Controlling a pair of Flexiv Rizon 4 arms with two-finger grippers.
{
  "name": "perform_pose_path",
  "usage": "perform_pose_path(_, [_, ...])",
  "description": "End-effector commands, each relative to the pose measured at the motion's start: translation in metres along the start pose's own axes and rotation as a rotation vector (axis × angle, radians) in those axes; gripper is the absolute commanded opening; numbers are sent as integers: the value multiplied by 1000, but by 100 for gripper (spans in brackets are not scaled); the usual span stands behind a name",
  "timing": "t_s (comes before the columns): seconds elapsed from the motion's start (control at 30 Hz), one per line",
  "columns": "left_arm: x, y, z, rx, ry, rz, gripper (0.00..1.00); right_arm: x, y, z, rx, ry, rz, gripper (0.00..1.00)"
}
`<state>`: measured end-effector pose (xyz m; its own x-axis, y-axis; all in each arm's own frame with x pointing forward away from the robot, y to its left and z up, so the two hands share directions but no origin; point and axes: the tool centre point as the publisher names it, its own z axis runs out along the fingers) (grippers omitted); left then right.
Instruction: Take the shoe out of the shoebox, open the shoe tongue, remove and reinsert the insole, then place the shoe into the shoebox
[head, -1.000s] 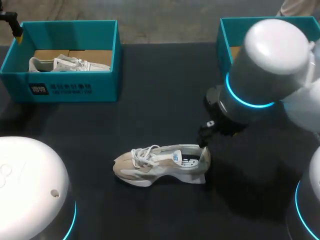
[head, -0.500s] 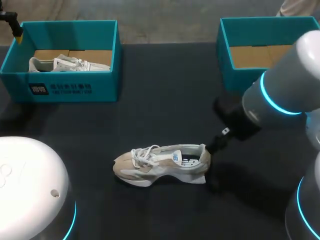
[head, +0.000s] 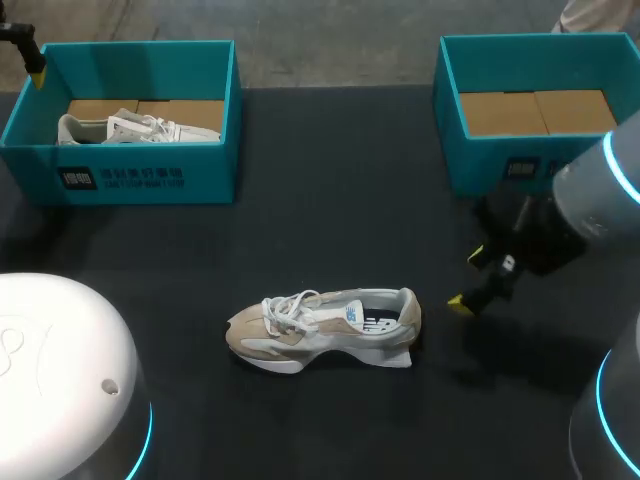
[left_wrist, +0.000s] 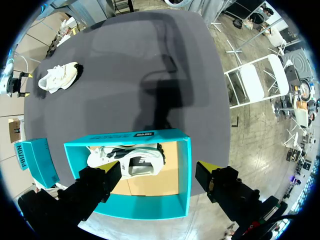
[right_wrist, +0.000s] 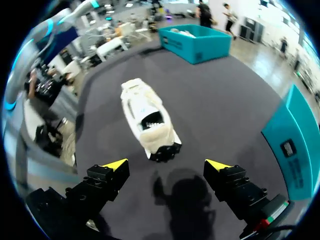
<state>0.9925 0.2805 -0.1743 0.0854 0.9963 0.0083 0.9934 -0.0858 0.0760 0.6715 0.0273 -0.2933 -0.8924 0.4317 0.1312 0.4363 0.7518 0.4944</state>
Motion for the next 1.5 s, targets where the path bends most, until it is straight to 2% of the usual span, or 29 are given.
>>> perform_pose_path(0.03, [0,-1,-1,-1,3,0,100,-5,-13,12,-354,94,-117,100])
perform_pose_path(0.57, [0,-1,-1,-1,3,0,100,-7,-13,13,-346,73,-139,100])
perform_pose_path(0.77, [0,-1,-1,-1,3,0,100,-19,-27,35,-366,44,-176,100])
perform_pose_path(1.03, [0,-1,-1,-1,3,0,100,-32,-31,55,-378,25,-239,100])
perform_pose_path(1.13, [0,-1,-1,-1,3,0,100,-34,-33,65,-417,37,-267,100])
perform_pose_path(1.2, [0,-1,-1,-1,3,0,100,-36,-38,76,-411,-1,-241,100])
perform_pose_path(1.5, [0,-1,-1,-1,3,0,100,-36,-38,76,-411,-1,-241,100])
